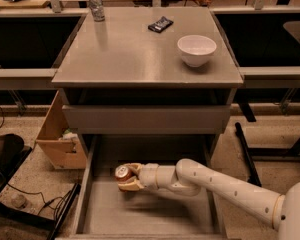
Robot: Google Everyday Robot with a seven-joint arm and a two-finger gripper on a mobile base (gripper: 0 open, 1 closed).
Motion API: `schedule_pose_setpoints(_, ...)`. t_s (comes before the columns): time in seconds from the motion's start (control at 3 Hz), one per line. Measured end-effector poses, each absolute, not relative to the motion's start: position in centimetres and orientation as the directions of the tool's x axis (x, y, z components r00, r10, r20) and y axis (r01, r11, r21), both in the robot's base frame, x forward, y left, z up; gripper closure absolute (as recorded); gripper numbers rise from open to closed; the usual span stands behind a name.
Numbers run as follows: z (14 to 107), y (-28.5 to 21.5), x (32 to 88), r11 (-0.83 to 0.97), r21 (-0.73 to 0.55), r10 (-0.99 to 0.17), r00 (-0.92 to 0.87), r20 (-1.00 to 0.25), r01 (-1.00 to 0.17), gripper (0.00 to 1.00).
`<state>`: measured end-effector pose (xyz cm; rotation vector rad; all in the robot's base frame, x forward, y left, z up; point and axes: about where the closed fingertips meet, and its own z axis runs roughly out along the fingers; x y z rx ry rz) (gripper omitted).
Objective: Place coke can into middle drawer
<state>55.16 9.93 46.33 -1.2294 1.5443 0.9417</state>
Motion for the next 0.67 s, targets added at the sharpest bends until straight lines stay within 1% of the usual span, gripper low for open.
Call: schedule_pose_setpoints(0.67, 43.1, 10.8, 54.3, 0.224, 0.048, -0.23, -0.101, -0.968, -0.973, 1.0)
